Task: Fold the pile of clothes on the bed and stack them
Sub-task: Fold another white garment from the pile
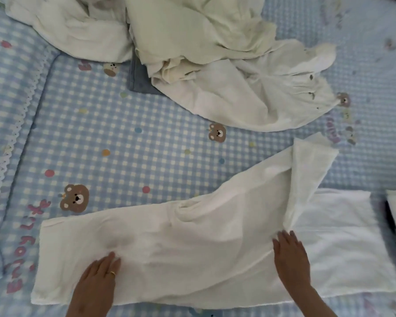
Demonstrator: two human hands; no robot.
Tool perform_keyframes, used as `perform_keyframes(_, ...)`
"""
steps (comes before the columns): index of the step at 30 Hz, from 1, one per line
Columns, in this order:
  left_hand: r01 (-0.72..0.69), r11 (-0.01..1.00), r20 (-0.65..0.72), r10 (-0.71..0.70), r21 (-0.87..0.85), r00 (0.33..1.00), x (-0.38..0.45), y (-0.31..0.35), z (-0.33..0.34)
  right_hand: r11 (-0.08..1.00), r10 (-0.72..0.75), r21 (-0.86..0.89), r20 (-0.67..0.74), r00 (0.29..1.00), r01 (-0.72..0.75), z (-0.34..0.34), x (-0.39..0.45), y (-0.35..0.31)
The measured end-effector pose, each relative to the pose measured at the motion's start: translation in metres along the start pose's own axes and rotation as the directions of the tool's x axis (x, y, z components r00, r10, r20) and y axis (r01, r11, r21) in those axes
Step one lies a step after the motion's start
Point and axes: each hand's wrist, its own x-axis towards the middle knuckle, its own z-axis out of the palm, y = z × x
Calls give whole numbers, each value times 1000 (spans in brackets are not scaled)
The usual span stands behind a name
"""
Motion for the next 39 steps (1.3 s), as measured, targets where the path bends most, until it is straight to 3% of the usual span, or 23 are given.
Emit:
perform_keyframes(3,-122,992,-76,123,17,990,46,66,-9,987,86,140,-53,995,-78,-17,43,1)
perform_keyframes(7,-272,959,-154,257,-85,954,123,159,-18,968,157,197,13,988,-156,-22,96,-6)
perform_keyframes(8,-262,961,-125,250,-88,960,142,178,-19,964,166,206,32,986,-169,-21,107,-6)
perform_keyframes(11,-152,988,138,153,-22,979,192,211,-12,952,169,255,25,985,-170,-14,132,-3)
perform_keyframes(13,-98,995,198,93,13,976,215,224,0,927,215,316,-1,977,-203,-11,146,6)
perform_keyframes(15,-41,998,201,49,-44,978,235,238,7,896,294,356,-29,955,-265,-11,162,20)
perform_keyframes(18,125,956,261,-53,-267,964,266,262,16,866,347,411,-81,934,-286,-15,185,45)
perform_keyframes(20,218,900,320,-94,-378,943,291,286,18,736,468,591,-90,879,-332,-19,192,67)
perform_keyframes(22,272,859,387,-95,-434,917,312,306,17,509,637,757,-11,771,-409,-21,187,97)
perform_keyframes(24,292,852,459,-69,-434,886,327,325,18,300,738,826,115,665,-476,-12,171,139)
perform_keyframes(27,325,833,503,-66,-447,862,343,347,23,50,753,832,332,567,-553,13,133,191)
perform_keyframes(30,361,788,491,-87,-498,867,358,374,24,-127,715,830,456,530,-543,26,109,222)
perform_keyframes(33,204,895,460,1,-396,888,374,400,25,-230,693,860,473,544,-455,25,99,242)
perform_keyframes(36,79,953,463,69,-293,884,383,425,25,-423,667,837,547,505,-348,30,64,256)
perform_keyframes(39,1,965,545,148,-263,825,379,454,34,-549,633,779,624,459,-303,39,27,274)
